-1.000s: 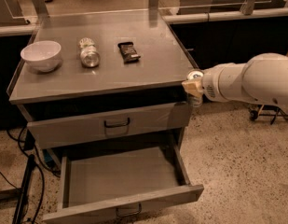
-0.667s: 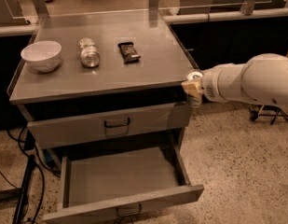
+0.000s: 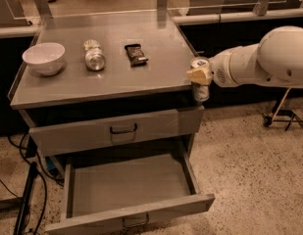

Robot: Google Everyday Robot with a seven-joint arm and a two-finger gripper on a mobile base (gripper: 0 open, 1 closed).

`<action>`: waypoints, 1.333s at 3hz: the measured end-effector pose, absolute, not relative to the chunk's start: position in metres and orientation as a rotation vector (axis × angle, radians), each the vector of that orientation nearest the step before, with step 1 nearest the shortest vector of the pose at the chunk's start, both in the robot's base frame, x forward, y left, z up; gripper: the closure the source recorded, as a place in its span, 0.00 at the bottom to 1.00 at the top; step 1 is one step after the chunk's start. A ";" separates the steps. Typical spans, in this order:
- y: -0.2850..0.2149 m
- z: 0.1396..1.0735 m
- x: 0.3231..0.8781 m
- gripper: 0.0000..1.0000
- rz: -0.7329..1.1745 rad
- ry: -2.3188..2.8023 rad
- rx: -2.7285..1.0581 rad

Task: Pick redbull can from middle drawer and place on counter

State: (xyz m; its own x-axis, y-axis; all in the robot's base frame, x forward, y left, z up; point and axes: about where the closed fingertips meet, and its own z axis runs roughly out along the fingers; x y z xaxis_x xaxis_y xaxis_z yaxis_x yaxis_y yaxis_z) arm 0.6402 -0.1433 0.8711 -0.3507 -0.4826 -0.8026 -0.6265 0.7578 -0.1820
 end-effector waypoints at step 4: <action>-0.159 0.911 0.613 1.00 0.134 1.994 -0.767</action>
Offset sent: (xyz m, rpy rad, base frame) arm -0.0611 -0.0234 0.0112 0.0292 -0.0030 -0.0940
